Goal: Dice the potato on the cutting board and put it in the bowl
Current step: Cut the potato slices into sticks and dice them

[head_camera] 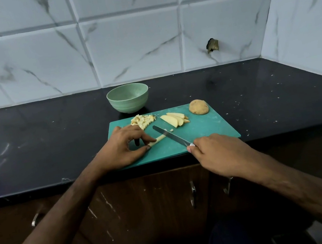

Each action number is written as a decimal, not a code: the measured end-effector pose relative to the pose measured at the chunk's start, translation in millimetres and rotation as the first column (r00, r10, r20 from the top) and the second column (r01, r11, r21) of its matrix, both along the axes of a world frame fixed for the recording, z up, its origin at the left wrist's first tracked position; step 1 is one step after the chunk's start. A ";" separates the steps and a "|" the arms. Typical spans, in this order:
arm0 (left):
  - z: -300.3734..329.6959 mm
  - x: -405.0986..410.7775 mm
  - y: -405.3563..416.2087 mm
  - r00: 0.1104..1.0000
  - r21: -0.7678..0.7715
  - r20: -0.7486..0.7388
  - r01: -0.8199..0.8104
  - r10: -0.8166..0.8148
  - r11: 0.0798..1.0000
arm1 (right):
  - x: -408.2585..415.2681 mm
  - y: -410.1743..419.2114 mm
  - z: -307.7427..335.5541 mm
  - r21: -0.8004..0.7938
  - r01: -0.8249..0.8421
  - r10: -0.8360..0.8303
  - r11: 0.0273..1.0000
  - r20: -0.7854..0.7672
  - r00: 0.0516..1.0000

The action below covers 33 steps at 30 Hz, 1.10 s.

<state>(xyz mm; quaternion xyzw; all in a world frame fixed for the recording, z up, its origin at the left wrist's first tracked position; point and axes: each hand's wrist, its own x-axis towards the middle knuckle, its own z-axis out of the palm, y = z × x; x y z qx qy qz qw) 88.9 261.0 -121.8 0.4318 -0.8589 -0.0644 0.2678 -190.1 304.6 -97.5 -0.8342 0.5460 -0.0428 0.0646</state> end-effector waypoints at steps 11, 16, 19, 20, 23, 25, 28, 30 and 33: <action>-1.5 1.1 0.5 1.000 -0.003 -0.004 -0.002 0.002 1.000 | 2.6 -4.4 7.8 -0.002 0.008 -0.008 1.000 0.035 0.999; -0.8 0.1 -0.5 1.000 0.008 -0.002 0.004 -0.004 1.000 | 8.4 0.6 -3.1 0.023 -0.003 0.003 1.000 0.025 1.000; -0.8 0.5 -0.4 1.000 0.013 -0.005 0.002 -0.002 1.000 | 10.8 -0.2 -5.4 0.032 -0.005 0.004 0.999 0.031 1.000; -1.0 0.6 -0.4 1.000 0.011 -0.006 0.001 -0.001 1.000 | 10.8 -0.7 -5.7 0.031 -0.007 0.006 0.999 0.030 1.000; -0.9 0.5 0.1 1.000 0.004 -0.008 0.001 -0.001 1.000 | 10.4 -3.2 -2.7 0.015 -0.004 0.004 1.000 0.020 1.000; -0.7 0.3 0.2 1.000 0.005 -0.012 0.003 -0.003 1.000 | 9.5 -3.8 1.7 0.012 0.001 -0.001 1.000 0.035 0.999; -1.5 1.3 0.1 1.000 -0.001 -0.016 0.007 -0.007 1.000 | 10.5 -0.7 4.5 0.024 -0.013 0.012 1.000 0.034 0.999; -1.4 1.8 -0.3 1.000 -0.001 -0.019 0.014 -0.014 1.000 | 12.0 1.9 0.6 0.017 -0.016 0.016 1.000 0.022 1.000; -1.4 1.1 -0.3 1.000 -0.001 -0.021 0.016 -0.016 1.000 | 15.4 2.0 -4.5 0.019 -0.009 0.008 1.000 0.034 0.999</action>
